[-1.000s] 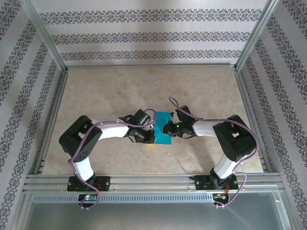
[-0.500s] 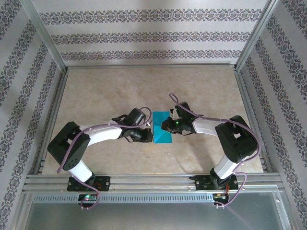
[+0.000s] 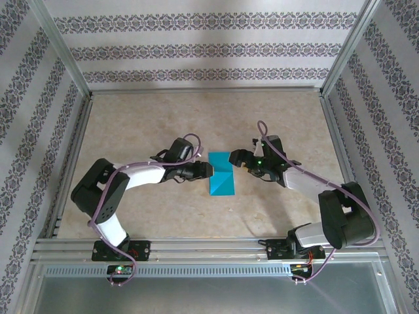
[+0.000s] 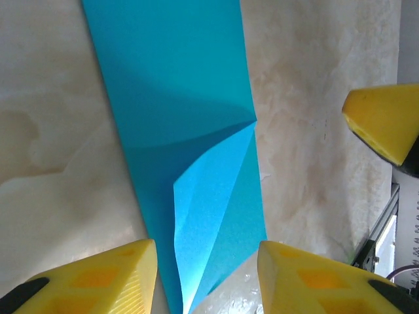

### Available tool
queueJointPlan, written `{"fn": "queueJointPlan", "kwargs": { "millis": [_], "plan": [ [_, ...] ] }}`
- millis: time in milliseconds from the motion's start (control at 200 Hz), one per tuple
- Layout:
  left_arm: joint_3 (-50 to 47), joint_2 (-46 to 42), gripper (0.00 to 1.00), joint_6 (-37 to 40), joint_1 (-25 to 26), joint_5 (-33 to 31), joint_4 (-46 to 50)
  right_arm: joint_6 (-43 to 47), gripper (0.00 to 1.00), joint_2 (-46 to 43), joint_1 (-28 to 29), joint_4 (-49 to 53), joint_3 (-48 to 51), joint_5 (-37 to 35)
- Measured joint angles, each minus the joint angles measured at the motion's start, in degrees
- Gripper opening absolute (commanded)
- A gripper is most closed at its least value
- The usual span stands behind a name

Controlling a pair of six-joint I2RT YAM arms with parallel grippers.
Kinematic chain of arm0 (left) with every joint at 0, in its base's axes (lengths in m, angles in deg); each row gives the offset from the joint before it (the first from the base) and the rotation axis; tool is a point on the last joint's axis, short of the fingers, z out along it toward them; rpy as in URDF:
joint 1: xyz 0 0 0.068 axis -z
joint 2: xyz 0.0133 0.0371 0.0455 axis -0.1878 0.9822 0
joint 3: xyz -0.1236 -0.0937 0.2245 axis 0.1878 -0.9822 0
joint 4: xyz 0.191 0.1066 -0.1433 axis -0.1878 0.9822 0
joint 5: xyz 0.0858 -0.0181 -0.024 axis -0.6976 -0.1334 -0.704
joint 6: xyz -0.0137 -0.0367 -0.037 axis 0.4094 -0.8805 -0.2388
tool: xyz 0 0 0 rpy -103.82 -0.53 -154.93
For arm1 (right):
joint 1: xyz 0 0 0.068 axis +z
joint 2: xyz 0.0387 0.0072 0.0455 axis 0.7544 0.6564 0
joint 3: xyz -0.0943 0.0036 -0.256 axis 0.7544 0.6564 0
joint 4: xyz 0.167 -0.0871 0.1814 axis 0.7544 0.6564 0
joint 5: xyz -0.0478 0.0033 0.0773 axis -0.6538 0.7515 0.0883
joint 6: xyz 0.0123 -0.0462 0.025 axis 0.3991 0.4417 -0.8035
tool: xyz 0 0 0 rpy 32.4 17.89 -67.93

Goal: Fold a paper plane with a square sheet of paper (fold left side to right side)
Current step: Turn over the paper at the center of the table.

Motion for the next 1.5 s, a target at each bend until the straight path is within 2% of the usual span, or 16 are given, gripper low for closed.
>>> {"fn": "queueJointPlan", "kwargs": {
  "millis": [75, 180, 330, 460, 600, 799, 1084, 1334, 1499],
  "plan": [
    [0.92, 1.62, 0.44, -0.02, 0.00, 0.04, -0.33, -1.46, 0.98, -0.39, -1.49, -1.25, 1.81, 1.44],
    [2.40, 3.61, 0.44, -0.02, 0.00, 0.02, -0.44, -2.67, 0.98, -1.73, -2.45, -2.27, 3.30, 2.75],
    [4.11, 5.77, 0.36, -0.15, 0.00, 0.02, -0.72, -3.10, 0.98, -3.43, -2.86, -3.34, 4.02, 4.28],
    [4.70, 7.39, 0.22, -0.31, 0.00, 0.02, -0.92, -3.54, 0.91, -3.45, -2.86, -3.82, 4.22, 4.96],
    [4.70, 7.56, 0.00, -0.07, 0.00, 0.02, -1.27, -4.20, 0.74, -2.73, -2.86, -4.48, 4.20, 6.82],
    [2.84, 4.61, 0.00, -0.11, 0.00, -0.26, -3.26, -4.35, 0.62, 2.21, -1.09, -5.11, 3.08, 9.03],
    [-2.29, -1.51, 0.00, -1.14, -0.04, -0.94, -9.38, -4.79, 0.60, 7.26, 4.46, -8.33, 1.03, 7.85],
    [-3.82, -3.56, 0.00, -1.99, -0.37, -2.49, -11.23, -5.73, 0.61, 8.68, 5.18, -9.84, 0.92, 5.81],
    [-4.33, -3.72, 0.00, -2.69, -0.37, -2.86, -12.37, -6.34, 0.54, 10.14, 5.20, -12.92, 0.92, 5.75]
  ]
}}
